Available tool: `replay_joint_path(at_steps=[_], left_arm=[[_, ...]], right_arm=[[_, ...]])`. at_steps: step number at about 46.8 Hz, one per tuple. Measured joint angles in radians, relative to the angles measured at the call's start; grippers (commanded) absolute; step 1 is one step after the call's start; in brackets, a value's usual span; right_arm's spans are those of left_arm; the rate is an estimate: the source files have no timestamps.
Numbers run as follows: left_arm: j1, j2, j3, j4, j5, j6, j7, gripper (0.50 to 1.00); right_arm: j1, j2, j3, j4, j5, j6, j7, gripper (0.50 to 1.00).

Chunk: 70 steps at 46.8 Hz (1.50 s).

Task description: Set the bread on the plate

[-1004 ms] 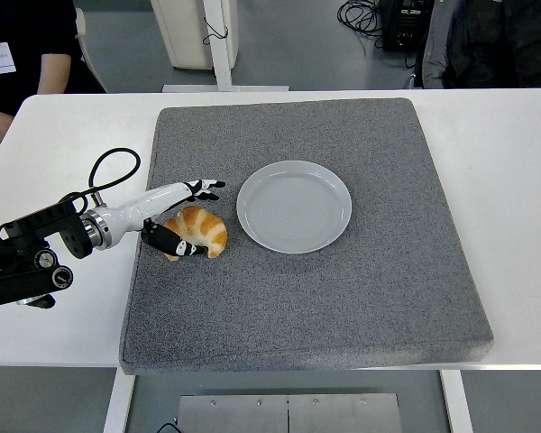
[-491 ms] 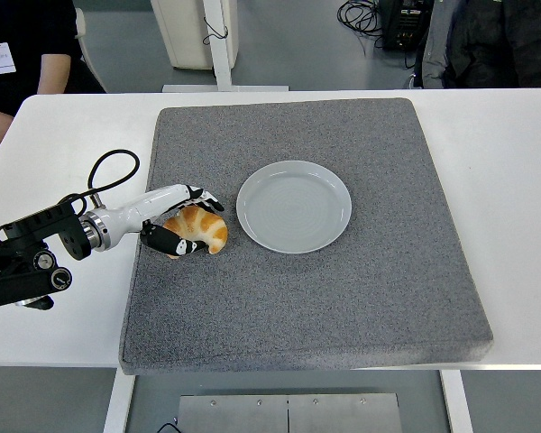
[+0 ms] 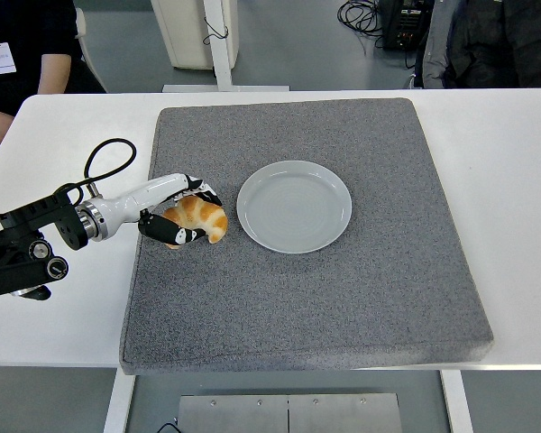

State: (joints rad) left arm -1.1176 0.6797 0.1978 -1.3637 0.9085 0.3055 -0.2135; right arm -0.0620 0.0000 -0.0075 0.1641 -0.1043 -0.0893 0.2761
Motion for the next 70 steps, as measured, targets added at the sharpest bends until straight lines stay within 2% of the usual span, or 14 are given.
replay_joint_path(at_steps=[12,17,24,48,59,70], left_arm=[[-0.034,0.022,-0.048,0.032,-0.005,-0.006,-0.009,0.5],[-0.035,0.032,-0.094,0.046,-0.005,-0.03,-0.015,0.5],[-0.045,0.089,-0.152,0.059,-0.005,-0.081,-0.015,0.5],[-0.279,0.109,-0.177,0.145,-0.005,-0.236,-0.011,0.5],[-0.313,0.085,-0.179,0.151,-0.009,-0.245,-0.004,0.5],[-0.311,-0.044,-0.192,0.204,-0.009,-0.246,-0.014,0.5]], right_arm=[[-0.001,0.0,0.0,0.0,0.0,-0.001,0.0,1.0],[-0.001,0.0,0.0,0.0,0.0,-0.001,0.0,1.0],[-0.001,0.0,0.0,0.0,0.0,-0.001,0.0,1.0],[-0.001,0.0,0.0,0.0,0.0,-0.001,0.0,1.0],[-0.001,0.0,0.001,0.0,0.0,0.0,0.0,1.0],[-0.001,0.0,0.0,0.0,0.0,0.0,0.0,1.0]])
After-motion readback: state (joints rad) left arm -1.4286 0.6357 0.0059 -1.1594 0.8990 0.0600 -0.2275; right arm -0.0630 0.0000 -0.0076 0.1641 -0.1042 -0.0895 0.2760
